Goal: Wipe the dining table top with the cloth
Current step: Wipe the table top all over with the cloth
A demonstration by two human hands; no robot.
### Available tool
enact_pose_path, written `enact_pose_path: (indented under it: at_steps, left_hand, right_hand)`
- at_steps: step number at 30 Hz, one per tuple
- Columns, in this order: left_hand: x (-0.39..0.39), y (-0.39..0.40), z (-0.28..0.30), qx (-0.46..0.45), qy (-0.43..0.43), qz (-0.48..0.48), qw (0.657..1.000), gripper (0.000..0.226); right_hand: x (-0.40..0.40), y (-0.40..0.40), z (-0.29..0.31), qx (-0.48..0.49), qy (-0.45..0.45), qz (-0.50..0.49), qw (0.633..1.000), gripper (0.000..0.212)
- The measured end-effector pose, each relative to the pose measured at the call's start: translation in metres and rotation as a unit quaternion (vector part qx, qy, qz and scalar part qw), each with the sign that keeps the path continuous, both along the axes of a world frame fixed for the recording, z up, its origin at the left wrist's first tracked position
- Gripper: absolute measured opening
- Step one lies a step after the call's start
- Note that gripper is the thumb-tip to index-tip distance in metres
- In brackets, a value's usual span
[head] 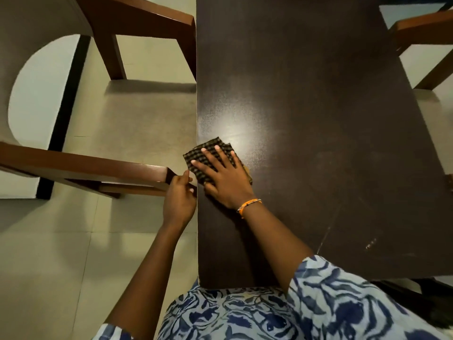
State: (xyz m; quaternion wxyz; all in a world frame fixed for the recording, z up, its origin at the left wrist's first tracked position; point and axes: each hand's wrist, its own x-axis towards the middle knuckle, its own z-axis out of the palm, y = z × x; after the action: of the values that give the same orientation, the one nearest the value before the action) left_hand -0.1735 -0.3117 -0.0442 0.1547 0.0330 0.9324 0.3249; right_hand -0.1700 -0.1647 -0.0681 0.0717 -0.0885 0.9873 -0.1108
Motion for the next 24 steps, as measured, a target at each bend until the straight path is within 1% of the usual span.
enact_pose_path:
  at_steps: [2,5,8,10,12,15,16,17,18,21,24]
  left_hand:
    - [-0.001,0.007,0.002,-0.002,-0.007,-0.012,1.000,0.053]
    - [-0.003,0.017,0.004,-0.051,-0.008,-0.032,0.998,0.057]
    - [0.002,0.017,0.004,-0.097,0.008,-0.043,0.994,0.060]
    - [0.005,0.015,0.005,-0.114,0.030,-0.064,0.991,0.060]
    - [0.006,0.015,0.005,-0.129,0.050,-0.078,0.987,0.059]
    - [0.005,0.026,0.008,-0.138,0.078,-0.092,0.983,0.057]
    - [0.006,0.032,0.010,-0.132,0.079,-0.096,0.983,0.056]
    - [0.007,0.039,0.011,-0.121,0.078,-0.101,0.984,0.055]
    - [0.008,0.045,0.012,-0.110,0.075,-0.107,0.985,0.055]
    - [0.010,0.061,0.014,-0.089,0.077,-0.112,0.987,0.057]
    - [0.013,0.071,0.017,-0.081,0.083,-0.086,0.990,0.062]
  right_hand:
    - [0.007,0.026,0.002,0.014,0.000,-0.035,0.999,0.062]
    - [0.023,0.080,0.005,0.032,-0.001,-0.135,0.990,0.064]
    - [0.046,0.143,0.007,0.042,0.000,-0.237,0.971,0.064]
    - [0.061,0.170,0.008,0.039,-0.001,-0.289,0.956,0.063]
    - [0.066,0.171,0.007,0.026,0.004,-0.346,0.938,0.060]
    - [0.056,0.133,0.005,0.010,0.019,-0.457,0.889,0.059]
    - [0.050,0.116,0.005,0.008,0.018,-0.467,0.884,0.060]
    - [0.045,0.100,0.005,0.012,0.013,-0.452,0.892,0.061]
    - [0.041,0.083,0.005,0.016,0.008,-0.416,0.909,0.063]
    - [0.031,0.039,0.004,0.005,-0.009,-0.272,0.962,0.063]
    - [0.034,0.030,0.003,-0.010,-0.018,-0.145,0.989,0.060]
